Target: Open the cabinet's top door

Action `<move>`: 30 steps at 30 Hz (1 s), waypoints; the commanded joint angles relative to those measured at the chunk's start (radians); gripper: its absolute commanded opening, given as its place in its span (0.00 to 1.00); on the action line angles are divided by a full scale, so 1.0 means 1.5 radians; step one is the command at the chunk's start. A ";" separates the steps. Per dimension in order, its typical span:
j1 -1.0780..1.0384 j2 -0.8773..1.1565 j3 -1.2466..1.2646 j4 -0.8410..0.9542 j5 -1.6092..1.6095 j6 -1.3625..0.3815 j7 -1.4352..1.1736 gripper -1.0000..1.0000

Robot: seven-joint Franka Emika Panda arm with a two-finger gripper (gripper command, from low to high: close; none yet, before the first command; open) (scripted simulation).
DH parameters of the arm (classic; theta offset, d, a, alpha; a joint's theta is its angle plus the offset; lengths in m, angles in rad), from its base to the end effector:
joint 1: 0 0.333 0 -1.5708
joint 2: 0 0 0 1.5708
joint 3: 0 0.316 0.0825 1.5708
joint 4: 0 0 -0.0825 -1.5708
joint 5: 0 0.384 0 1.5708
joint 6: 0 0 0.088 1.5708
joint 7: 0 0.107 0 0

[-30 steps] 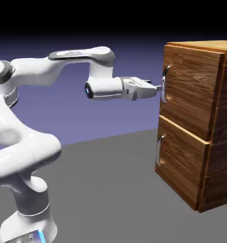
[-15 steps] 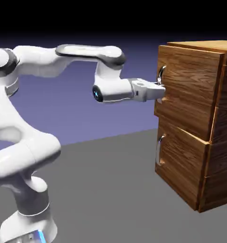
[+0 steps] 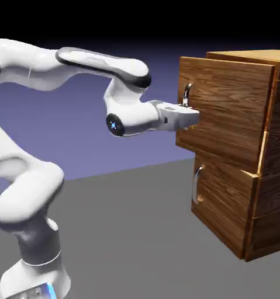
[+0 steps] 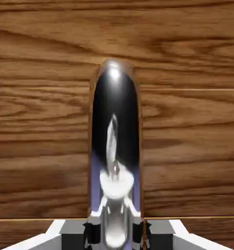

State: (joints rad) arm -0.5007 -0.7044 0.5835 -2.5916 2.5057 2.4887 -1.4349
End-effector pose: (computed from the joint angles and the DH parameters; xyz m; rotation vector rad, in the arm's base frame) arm 0.3976 0.0451 0.4951 -1.7633 0.3780 -1.5147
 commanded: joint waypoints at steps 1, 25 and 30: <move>0.010 -0.008 -0.020 -0.014 -0.027 -0.019 0.014 0.00; -0.020 0.080 -0.488 -0.029 -0.701 -0.643 0.110 0.00; -0.023 0.191 -0.559 0.070 -0.802 -0.788 0.081 0.00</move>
State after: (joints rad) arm -0.5355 -0.4184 -0.2551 -2.4871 1.3014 1.3053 -1.3132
